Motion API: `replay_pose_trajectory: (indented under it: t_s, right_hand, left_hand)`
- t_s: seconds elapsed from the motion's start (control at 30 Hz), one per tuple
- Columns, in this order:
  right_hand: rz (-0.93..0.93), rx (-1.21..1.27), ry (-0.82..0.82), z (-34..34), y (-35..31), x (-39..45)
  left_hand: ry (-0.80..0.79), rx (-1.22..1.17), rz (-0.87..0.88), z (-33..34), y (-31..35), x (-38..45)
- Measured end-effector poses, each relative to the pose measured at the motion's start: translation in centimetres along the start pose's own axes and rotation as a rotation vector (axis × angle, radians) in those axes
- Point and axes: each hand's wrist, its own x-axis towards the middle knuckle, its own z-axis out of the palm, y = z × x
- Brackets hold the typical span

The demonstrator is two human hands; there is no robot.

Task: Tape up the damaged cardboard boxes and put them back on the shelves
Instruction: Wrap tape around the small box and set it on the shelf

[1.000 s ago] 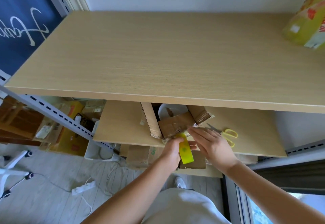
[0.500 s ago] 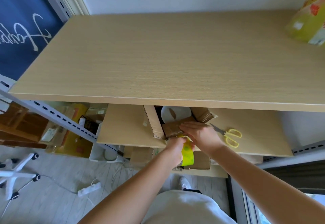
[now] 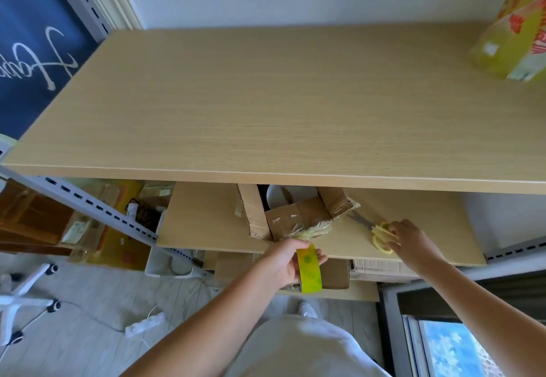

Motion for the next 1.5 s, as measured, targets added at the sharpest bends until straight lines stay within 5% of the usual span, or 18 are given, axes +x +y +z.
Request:
replay_pose_trajectory:
  t_s: [0.3,0.43,0.53,0.7,0.8,1.03,1.5]
  right_hand:
    - [0.096,-0.004,0.067,1.3,-1.8,0.1]
    - [-0.004,-0.246,0.066,0.8,-2.4,-0.3]
    - [0.023,-0.226,-0.115,-0.2,-1.5,-1.6]
    - [-0.147,0.198,-0.671,-3.1,-0.4,-7.1]
    - [-0.225,0.212,-0.789,-5.1,-2.9,-7.8]
    - [-0.345,0.017,-0.689,-9.2,-8.9,-4.4]
    - [-0.154,0.021,-0.525,-8.9,-14.0,-0.5]
  left_hand:
    - [0.004,0.068,0.144,-1.1,-1.2,0.7]
    - [0.019,0.109,0.220,-1.3,-1.8,0.6]
    - [0.034,0.144,0.278,-1.8,-2.2,0.6]
    - [0.015,0.070,0.320,-1.7,-2.8,0.5]
    - [-0.015,0.145,0.318,-2.3,-2.9,0.3]
    - [-0.020,0.231,0.311,-3.5,-2.3,0.5]
    - [-0.093,0.392,0.180,-3.7,0.4,0.5]
